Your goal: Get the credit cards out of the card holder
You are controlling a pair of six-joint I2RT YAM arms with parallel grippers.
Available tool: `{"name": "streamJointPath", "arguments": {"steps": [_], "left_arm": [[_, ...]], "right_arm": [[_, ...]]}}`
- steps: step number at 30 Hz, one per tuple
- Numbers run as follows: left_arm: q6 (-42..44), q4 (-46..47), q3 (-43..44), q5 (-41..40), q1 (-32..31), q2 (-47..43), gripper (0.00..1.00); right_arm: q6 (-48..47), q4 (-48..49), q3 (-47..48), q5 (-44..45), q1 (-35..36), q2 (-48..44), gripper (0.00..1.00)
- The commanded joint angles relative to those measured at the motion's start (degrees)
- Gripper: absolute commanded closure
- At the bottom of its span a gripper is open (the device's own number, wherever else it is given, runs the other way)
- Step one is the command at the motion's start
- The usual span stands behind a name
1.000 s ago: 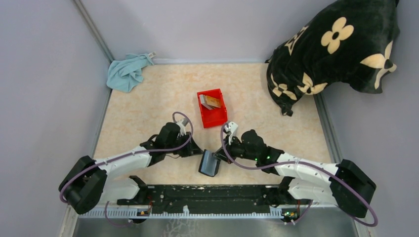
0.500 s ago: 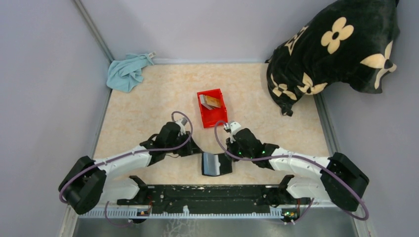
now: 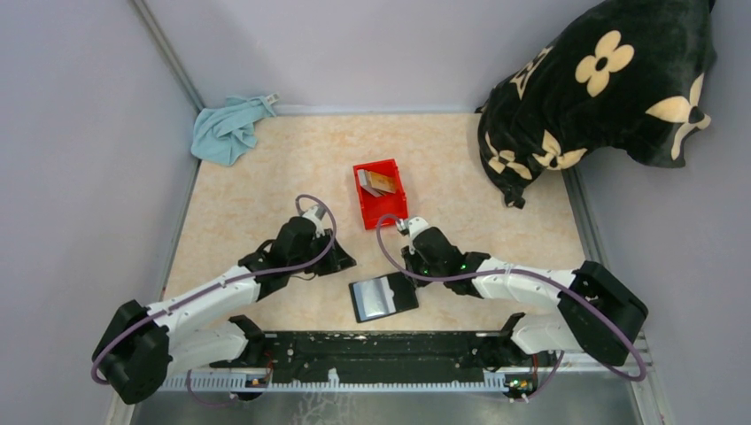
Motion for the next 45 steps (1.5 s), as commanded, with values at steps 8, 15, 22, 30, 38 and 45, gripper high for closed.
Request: {"name": "streamJointPath", "arguments": {"steps": [8, 15, 22, 30, 38, 45], "left_arm": [[-1.27, 4.45, -1.37, 3.12, 0.02, 3.86, 0.75], [-0.78, 2.33, -1.43, -1.65, 0.72, 1.26, 0.76], [0.75, -1.15, -1.47, -2.97, 3.05, -0.91, 0.76], [1.41, -1.12, -4.31, 0.04, 7.74, -3.49, 0.75], [1.59, -1.37, -5.87, 0.62, 8.95, -4.82, 0.75], [1.59, -0.48, -6.33, 1.32, 9.37, -4.52, 0.75]], "right_arm": [[-3.44, 1.31, 3.87, -1.95, 0.55, -6.87, 0.35], [-4.68, -3.44, 11.2, 9.07, 11.06, -1.52, 0.32], [-1.03, -2.21, 14.89, 10.3, 16.9, 7.99, 0.22], [2.49, -2.94, 20.29, 12.27, 22.21, 17.16, 0.14], [3.54, -6.59, 22.74, 13.76, 23.35, 21.91, 0.21], [6.19, -11.51, 23.51, 16.89, 23.35, 25.29, 0.37]]}}
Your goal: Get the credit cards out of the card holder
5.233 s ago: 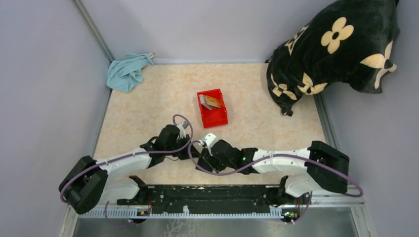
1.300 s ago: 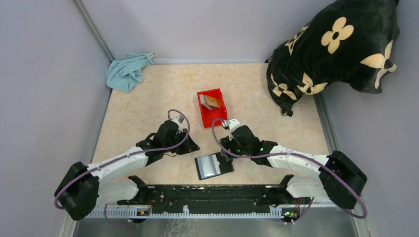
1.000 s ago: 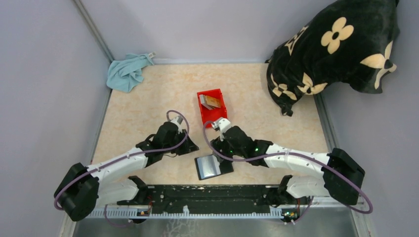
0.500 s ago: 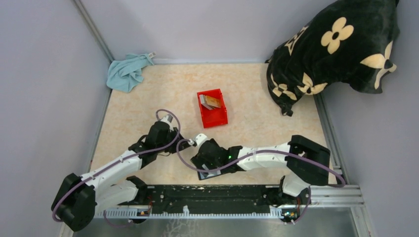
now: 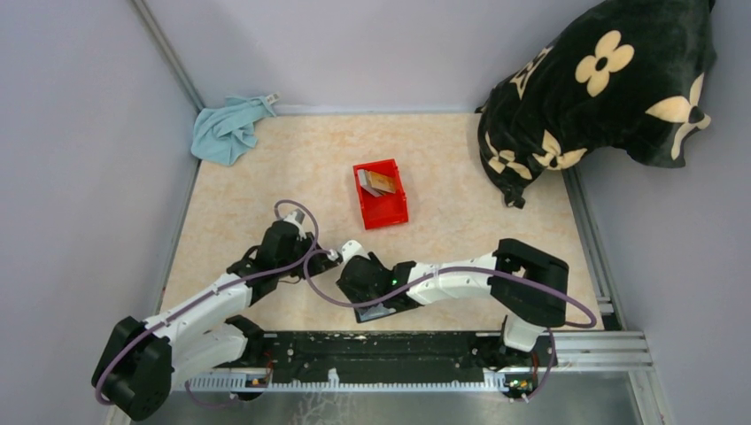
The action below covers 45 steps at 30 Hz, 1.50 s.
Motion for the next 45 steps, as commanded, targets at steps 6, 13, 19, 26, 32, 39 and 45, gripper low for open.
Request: {"name": "streamJointPath", "arguments": {"steps": [6, 13, 19, 26, 32, 39, 45], "left_arm": [[1.0, 1.17, -0.58, 1.47, 0.51, 0.05, 0.76], [0.99, 1.3, -0.75, 2.08, 0.59, -0.34, 0.76], [1.28, 1.29, -0.46, 2.92, 0.59, -0.39, 0.76], [1.54, 2.78, -0.23, 3.97, 0.58, 0.65, 0.76], [2.21, 5.54, -0.87, 5.59, 0.59, 1.56, 0.76], [5.55, 3.94, 5.01, 9.46, 0.59, 7.56, 0.76], [6.88, 1.51, 12.81, 12.25, 0.56, 12.38, 0.77]], "right_arm": [[4.93, -3.3, 0.85, 2.67, 0.49, 1.95, 0.75], [5.89, -1.19, -0.66, 2.73, 0.36, -1.55, 0.95], [7.31, -0.46, -3.13, 4.32, -0.71, -6.61, 1.0], [10.25, 3.89, -8.59, 2.7, -4.78, -15.96, 1.0], [14.41, 8.03, -14.35, -2.43, -12.16, -22.02, 1.0], [17.54, 9.17, -17.35, 0.02, -15.87, -25.28, 1.0], [17.39, 9.13, -19.15, 5.71, -18.84, -25.14, 1.0]]}}
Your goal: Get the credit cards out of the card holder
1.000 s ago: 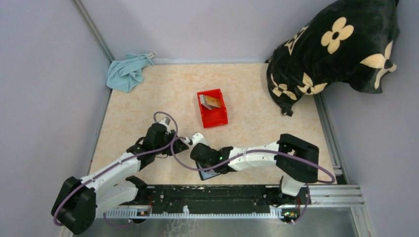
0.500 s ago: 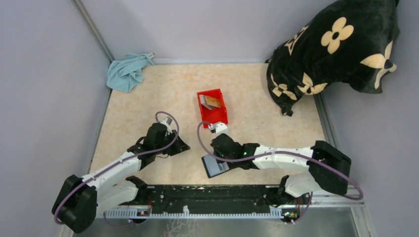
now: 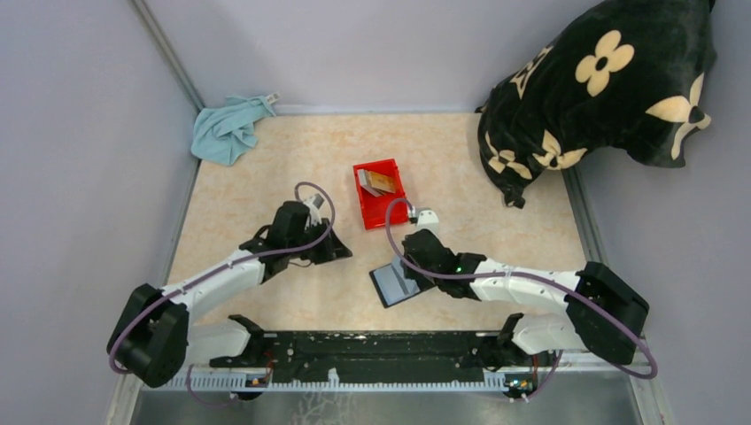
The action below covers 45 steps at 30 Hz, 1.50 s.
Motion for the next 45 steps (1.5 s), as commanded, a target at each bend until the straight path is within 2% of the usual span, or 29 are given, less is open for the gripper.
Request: {"name": "streamJointPath", "arguments": {"steps": [1, 9, 16, 25, 33, 37, 41, 45], "left_arm": [[2.38, -1.76, 7.16, 3.83, 0.24, 2.38, 0.77], [1.71, -5.44, 15.33, 5.2, 0.17, 4.52, 0.78], [-2.84, -1.98, 13.54, 2.51, -0.21, 4.37, 0.79], [-5.2, 0.25, 8.05, -0.02, -1.87, 4.22, 0.79], [-1.8, -3.23, 8.35, -2.99, -1.87, 0.61, 0.79], [-1.61, -3.46, 5.67, -3.87, -1.88, -2.61, 0.79], [-1.89, -1.45, 0.39, -5.19, -1.87, -6.19, 0.78], [-1.53, 0.65, -2.91, -5.52, -1.91, -6.45, 0.78]], "right_arm": [[0.89, 2.3, -1.07, 6.46, -2.64, -0.85, 1.0], [0.23, 4.59, -2.74, 8.49, -5.29, -0.41, 1.0], [-2.09, 5.43, -3.38, 8.58, -6.35, 0.1, 1.0], [-0.49, 16.51, -5.43, -5.52, -6.43, -2.21, 1.0], [6.05, 32.12, -7.99, -22.0, -6.43, 0.05, 1.0], [10.02, 39.03, -9.53, -27.26, -6.39, 1.32, 1.0], [10.83, 39.56, -9.23, -28.16, -6.42, 3.78, 1.0], [9.1, 35.09, -6.19, -26.72, -6.6, 7.65, 1.0]]}}
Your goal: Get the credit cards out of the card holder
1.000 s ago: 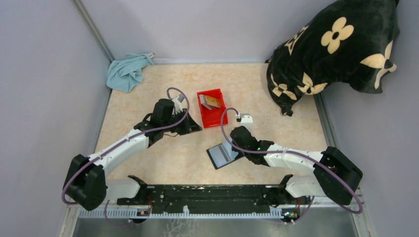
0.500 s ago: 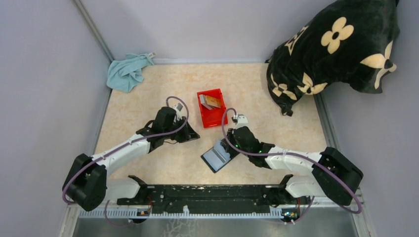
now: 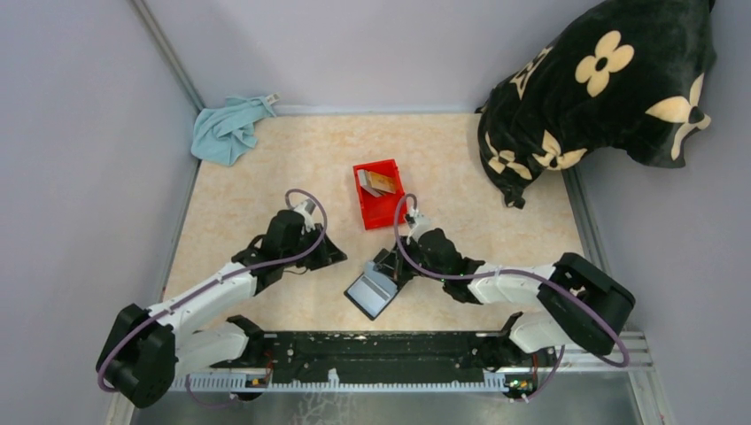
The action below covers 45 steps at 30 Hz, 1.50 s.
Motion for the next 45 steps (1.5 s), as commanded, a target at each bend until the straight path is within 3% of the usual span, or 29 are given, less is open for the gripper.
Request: {"name": "streamJointPath", "arguments": {"steps": [1, 9, 18, 24, 28, 30, 36, 41, 45], "left_arm": [[1.29, 2.86, -3.31, -1.4, -0.21, -0.11, 0.78], [2.49, 4.23, -4.1, -1.47, -0.21, 1.09, 0.77], [1.63, 8.68, -6.28, -0.94, -0.29, 4.13, 0.77], [-1.41, 11.55, -9.33, -1.82, -0.56, 1.98, 0.77], [-0.25, 6.75, -10.01, -4.39, -0.56, -3.38, 0.77], [1.2, 3.02, -9.71, -6.49, -0.52, -5.99, 0.77], [3.79, -4.83, -9.06, -11.45, -0.39, -13.27, 0.75], [4.97, -2.71, -7.8, -10.59, -0.38, -10.4, 0.75], [3.66, 2.7, -6.33, -5.2, -0.38, -3.4, 0.75]], "right_arm": [[-0.69, 0.22, 4.52, -0.83, -0.71, 4.04, 1.0], [-4.89, -4.14, 10.08, -1.95, -3.37, 11.47, 1.0], [-12.32, -13.0, 11.27, 1.56, -5.72, 10.07, 1.0], [-19.04, -19.1, 12.14, 6.32, -5.72, 8.84, 0.8], [-22.44, -23.97, 13.72, 10.1, -5.72, 5.8, 0.57], [-23.22, -25.84, 14.3, 11.76, -5.72, 3.64, 0.51], [-23.67, -29.26, 14.17, 14.98, -5.59, -5.62, 0.5], [-23.08, -29.2, 12.08, 14.09, -4.64, -11.98, 0.51], [-22.36, -28.76, 12.07, 13.66, -1.68, -14.36, 0.68]]}}
